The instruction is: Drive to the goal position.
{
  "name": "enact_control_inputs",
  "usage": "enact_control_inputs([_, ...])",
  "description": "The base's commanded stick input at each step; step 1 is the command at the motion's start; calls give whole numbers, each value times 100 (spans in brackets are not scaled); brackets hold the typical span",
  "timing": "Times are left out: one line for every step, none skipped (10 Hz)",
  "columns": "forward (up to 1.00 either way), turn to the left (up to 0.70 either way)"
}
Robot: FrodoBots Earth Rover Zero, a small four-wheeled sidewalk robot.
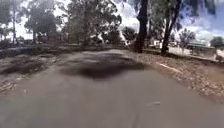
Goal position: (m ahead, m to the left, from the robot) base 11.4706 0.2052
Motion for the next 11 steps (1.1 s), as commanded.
enact_control_inputs([70, -33])
enact_control_inputs([70, 0])
enact_control_inputs([70, 0])
enact_control_inputs([70, 0])
enact_control_inputs([70, 0])
enact_control_inputs([70, 0])
enact_control_inputs([70, 0])
enact_control_inputs([70, 0])
enact_control_inputs([70, 0])
enact_control_inputs([70, 0])
enact_control_inputs([70, 0])
